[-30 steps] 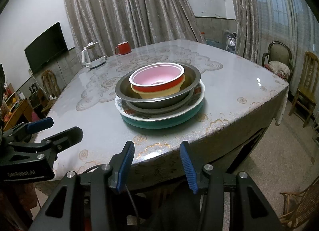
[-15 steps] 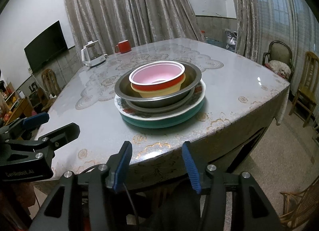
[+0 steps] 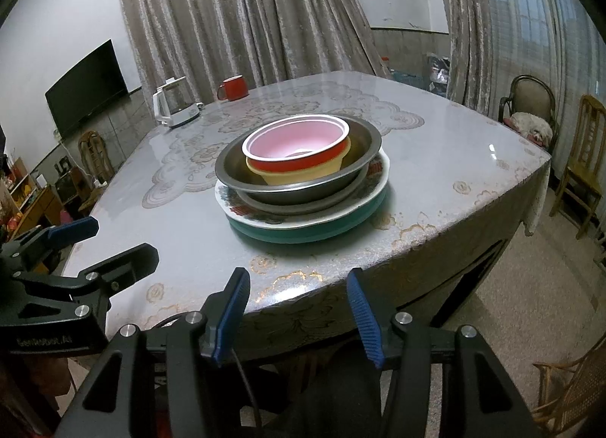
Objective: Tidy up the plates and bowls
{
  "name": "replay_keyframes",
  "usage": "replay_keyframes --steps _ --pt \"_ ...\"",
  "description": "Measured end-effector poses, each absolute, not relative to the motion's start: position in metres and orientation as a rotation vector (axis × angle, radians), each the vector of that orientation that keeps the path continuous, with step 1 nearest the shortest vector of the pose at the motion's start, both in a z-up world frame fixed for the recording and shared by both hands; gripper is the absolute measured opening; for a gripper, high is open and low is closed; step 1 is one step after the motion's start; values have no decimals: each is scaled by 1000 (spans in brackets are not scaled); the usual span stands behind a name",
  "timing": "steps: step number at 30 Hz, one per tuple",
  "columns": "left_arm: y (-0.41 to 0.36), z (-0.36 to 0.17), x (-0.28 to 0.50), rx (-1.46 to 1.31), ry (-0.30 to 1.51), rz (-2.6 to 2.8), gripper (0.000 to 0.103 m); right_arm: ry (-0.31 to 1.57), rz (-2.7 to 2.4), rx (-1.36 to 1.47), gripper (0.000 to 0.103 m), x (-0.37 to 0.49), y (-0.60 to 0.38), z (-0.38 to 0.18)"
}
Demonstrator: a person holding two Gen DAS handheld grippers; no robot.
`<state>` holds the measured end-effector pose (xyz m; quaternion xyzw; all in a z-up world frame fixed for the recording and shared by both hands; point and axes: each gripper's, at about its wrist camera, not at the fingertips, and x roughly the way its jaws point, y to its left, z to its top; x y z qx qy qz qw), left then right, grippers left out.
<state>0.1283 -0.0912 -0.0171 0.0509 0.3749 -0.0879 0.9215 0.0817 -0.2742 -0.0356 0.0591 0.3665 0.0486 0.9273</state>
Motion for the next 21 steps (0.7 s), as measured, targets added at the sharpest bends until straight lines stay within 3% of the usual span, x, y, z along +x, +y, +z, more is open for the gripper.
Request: replay_keyframes --steps 21 --pt "-99 -25 144 106 807 -194 100 775 102 140 54 92 -282 -43"
